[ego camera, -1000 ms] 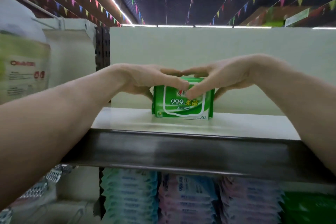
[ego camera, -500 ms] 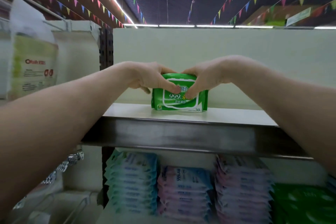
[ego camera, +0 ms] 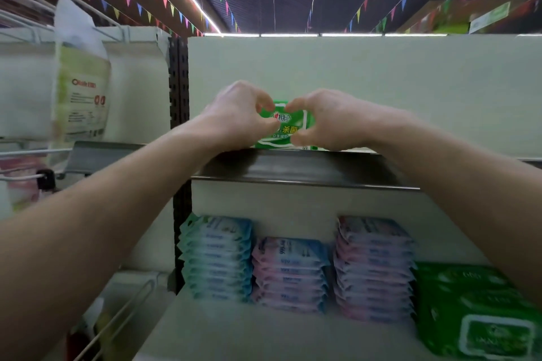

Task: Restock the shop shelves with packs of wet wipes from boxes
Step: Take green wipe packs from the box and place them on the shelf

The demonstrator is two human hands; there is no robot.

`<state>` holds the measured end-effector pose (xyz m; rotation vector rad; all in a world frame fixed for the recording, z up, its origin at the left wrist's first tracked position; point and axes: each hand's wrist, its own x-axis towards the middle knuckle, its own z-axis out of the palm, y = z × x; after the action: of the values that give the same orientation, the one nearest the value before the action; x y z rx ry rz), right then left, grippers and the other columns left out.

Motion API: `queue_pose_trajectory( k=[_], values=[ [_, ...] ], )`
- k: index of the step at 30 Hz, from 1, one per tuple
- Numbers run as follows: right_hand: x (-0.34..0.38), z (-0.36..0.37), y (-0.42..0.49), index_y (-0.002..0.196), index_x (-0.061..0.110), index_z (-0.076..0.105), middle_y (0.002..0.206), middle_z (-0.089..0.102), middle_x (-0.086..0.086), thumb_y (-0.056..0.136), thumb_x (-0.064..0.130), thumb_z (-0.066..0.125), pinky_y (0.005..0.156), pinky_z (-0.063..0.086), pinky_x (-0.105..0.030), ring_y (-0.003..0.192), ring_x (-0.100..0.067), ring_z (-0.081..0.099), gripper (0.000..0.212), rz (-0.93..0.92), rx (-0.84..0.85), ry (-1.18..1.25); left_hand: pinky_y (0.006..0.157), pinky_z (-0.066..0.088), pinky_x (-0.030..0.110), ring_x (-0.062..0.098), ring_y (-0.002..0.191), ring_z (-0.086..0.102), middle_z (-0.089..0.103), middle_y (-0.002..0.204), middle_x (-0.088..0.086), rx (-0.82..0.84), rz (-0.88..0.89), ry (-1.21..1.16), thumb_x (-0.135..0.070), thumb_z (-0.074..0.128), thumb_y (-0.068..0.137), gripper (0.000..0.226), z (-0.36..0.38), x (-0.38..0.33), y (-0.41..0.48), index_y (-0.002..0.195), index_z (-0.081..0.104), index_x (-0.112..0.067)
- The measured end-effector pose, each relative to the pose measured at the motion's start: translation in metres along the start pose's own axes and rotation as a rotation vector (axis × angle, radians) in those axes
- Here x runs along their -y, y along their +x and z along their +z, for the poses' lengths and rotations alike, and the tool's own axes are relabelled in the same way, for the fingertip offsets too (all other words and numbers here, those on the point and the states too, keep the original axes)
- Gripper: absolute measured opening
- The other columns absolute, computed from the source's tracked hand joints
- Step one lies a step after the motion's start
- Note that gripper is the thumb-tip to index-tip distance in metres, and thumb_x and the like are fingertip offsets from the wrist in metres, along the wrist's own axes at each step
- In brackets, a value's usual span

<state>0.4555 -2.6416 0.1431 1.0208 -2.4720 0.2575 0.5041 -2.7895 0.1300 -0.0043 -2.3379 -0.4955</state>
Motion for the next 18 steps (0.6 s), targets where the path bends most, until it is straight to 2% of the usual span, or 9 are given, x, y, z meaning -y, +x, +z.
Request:
queue_pose_trajectory(
  k=[2,4,6,9,14,16,18],
  values=[
    [0.003,0.000,-0.009,0.137,0.027,0.050,0.142,0.048,0.000,0.089,0.034,0.063,0.094,0.033,-0.021,0.129,-0.018,0.044,0.051,-0.015,-0.012,0.030,0.082,0.044,0.026,0.017,0.096,0.058,0.061,0.101,-0.003,0.008,0.024,-0.011,-0.031,0.068,0.084,0.030,0.001,-0.005,-0.014,0.113,0.069,-0.022],
    [0.006,-0.002,-0.017,0.131,0.028,0.057,0.134,0.055,-0.001,0.088,0.037,0.063,0.088,0.033,-0.020,0.123,-0.018,0.049,0.044,-0.044,-0.058,0.066,0.082,0.048,0.029,0.017,0.093,0.059,0.063,0.099,-0.002,-0.018,0.046,-0.017,-0.033,0.069,0.084,0.029,0.000,-0.008,-0.026,0.111,0.070,-0.023],
    [0.008,-0.004,-0.025,0.124,0.026,0.063,0.126,0.061,-0.001,0.088,0.036,0.064,0.089,0.038,-0.020,0.117,-0.017,0.054,0.038,-0.081,-0.113,0.094,0.078,0.049,0.028,0.015,0.088,0.060,0.064,0.095,-0.003,-0.034,0.054,-0.047,-0.033,0.069,0.085,0.027,-0.005,-0.010,-0.036,0.110,0.070,-0.023],
    [0.013,-0.004,-0.037,0.115,0.026,0.068,0.117,0.066,0.002,0.085,0.036,0.066,0.096,0.046,-0.030,0.108,-0.015,0.059,0.032,-0.137,-0.144,0.139,0.069,0.050,0.024,0.008,0.082,0.061,0.064,0.088,-0.006,-0.016,0.045,-0.077,-0.032,0.068,0.085,0.018,-0.011,-0.007,-0.051,0.103,0.068,-0.027],
    [0.022,0.000,-0.063,0.114,0.027,0.068,0.096,0.063,0.009,0.084,0.031,0.065,0.084,0.050,-0.028,0.092,-0.010,0.060,0.030,-0.193,-0.103,0.173,0.068,0.052,0.021,0.002,0.078,0.062,0.065,0.083,-0.009,-0.026,0.084,-0.076,-0.029,0.066,0.085,0.005,-0.020,-0.007,-0.081,0.088,0.064,-0.032],
    [0.026,0.004,-0.073,0.107,0.028,0.069,0.091,0.064,0.010,0.084,0.030,0.065,0.082,0.053,-0.032,0.086,-0.009,0.061,0.023,-0.219,-0.096,0.196,0.060,0.049,0.011,-0.002,0.072,0.060,0.063,0.080,-0.010,0.006,0.096,-0.052,-0.030,0.065,0.083,0.006,-0.022,-0.007,-0.095,0.083,0.060,-0.034],
    [0.031,0.012,-0.082,0.104,0.028,0.070,0.087,0.063,0.012,0.084,0.028,0.065,0.081,0.054,-0.031,0.083,-0.007,0.061,0.020,-0.234,-0.057,0.217,0.055,0.046,0.008,-0.006,0.069,0.059,0.062,0.077,-0.010,0.066,0.068,-0.044,-0.033,0.064,0.081,0.004,-0.020,-0.005,-0.108,0.081,0.060,-0.034]
  ],
)
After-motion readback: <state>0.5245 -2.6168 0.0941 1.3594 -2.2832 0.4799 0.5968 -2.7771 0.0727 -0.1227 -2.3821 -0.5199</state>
